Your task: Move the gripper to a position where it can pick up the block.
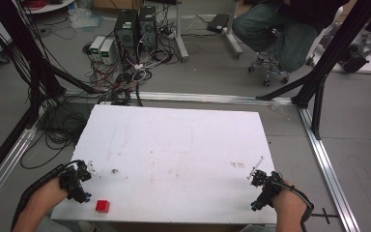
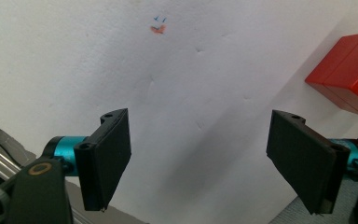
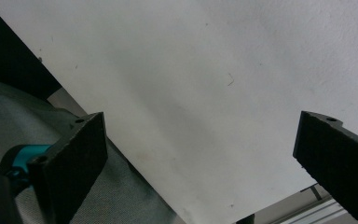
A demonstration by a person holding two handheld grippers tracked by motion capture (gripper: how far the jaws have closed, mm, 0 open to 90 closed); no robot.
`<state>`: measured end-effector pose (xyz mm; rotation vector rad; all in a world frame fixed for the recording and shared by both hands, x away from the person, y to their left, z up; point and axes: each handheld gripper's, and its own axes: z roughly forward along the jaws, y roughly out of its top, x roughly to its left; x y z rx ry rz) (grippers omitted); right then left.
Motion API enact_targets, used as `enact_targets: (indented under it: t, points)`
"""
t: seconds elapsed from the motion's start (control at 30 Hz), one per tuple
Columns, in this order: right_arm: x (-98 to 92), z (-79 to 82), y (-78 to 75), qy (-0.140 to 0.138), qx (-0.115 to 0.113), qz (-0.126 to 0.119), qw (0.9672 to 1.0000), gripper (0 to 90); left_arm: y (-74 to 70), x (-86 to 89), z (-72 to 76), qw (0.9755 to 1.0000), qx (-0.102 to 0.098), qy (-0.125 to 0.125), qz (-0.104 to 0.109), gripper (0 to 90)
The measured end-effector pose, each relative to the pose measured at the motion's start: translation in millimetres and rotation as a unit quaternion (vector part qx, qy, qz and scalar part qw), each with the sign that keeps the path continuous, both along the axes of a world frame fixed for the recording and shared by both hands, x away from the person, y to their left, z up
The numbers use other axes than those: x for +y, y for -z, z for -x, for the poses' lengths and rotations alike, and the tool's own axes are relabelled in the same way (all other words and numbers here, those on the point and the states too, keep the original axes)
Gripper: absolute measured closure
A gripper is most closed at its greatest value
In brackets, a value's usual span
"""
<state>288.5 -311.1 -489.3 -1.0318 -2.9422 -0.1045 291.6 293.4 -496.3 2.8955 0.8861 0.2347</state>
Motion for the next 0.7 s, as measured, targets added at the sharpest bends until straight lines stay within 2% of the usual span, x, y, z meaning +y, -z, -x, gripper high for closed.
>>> enact_targets:
  t: [0.7]
  points:
    - [-1.5, 1.4, -2.2, 0.003, -0.003, -0.002, 1.0, 2.4, 0.7, 0.3, 0.5, 1.0, 0.002, 0.0, 0.007, 22.2]
